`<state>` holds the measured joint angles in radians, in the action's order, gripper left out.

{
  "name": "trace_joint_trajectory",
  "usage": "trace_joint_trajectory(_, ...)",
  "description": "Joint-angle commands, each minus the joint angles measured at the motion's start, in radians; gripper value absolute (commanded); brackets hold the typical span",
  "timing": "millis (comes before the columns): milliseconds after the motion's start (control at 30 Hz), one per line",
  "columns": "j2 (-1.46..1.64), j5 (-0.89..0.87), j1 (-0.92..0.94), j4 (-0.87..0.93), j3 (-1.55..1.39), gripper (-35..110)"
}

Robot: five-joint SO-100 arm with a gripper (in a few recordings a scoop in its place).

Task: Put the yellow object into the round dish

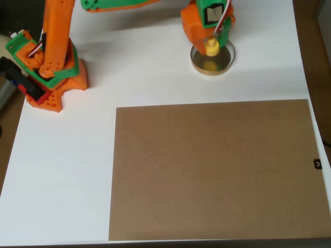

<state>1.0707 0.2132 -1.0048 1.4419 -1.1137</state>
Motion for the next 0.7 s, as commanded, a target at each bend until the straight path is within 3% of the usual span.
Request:
trace_joint_trajectory(0, 0.009, -0.006, -0.032, 0.023, 0.104, 0)
trace_joint_trajectory(367, -0.066, -0.054, -0.075, 0.035, 0.152, 0)
trace_joint_trajectory(667, -0.077, -0.048, -0.044, 0.067, 0.178, 10)
